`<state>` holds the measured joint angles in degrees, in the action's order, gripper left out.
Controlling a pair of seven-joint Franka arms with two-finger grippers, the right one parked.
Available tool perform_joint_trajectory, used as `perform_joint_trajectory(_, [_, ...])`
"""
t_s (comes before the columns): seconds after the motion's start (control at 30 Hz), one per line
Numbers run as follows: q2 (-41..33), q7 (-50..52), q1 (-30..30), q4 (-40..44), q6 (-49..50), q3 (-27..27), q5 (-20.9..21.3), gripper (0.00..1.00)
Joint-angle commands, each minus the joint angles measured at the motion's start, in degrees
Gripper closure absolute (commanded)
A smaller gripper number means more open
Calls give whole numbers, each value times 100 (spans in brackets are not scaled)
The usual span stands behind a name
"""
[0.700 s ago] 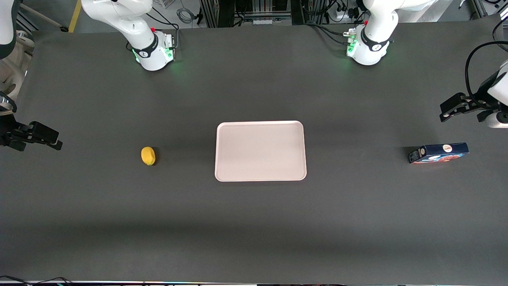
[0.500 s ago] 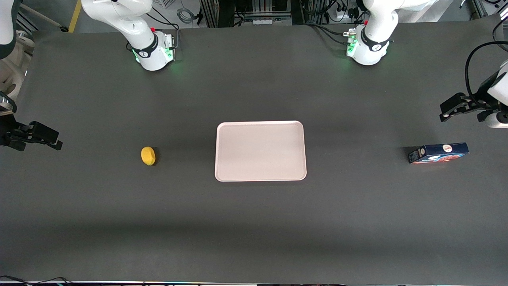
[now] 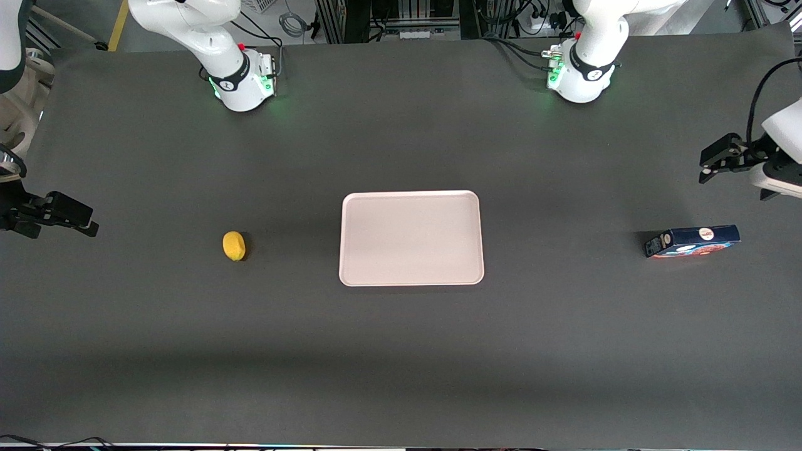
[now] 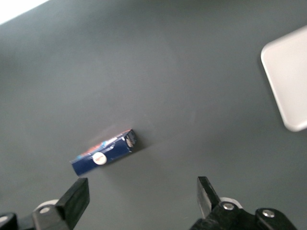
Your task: Place cookie box on tray
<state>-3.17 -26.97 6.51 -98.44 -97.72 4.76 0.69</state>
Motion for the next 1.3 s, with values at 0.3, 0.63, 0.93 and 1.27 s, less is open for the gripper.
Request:
perform_joint_trajectory(0.3, [-96, -4305, 298, -799, -581, -432, 71, 0])
perform_joint_trajectory(0.63, [-113, -5818, 570, -1941, -2136, -467, 344, 0])
perform_joint_trajectory(0.93, [-52, -6294, 667, -2645, -3042, -617, 344, 0])
perform_joint_trajectory(1.27, [176, -6680, 729, -3181, -3763, -625, 335, 0])
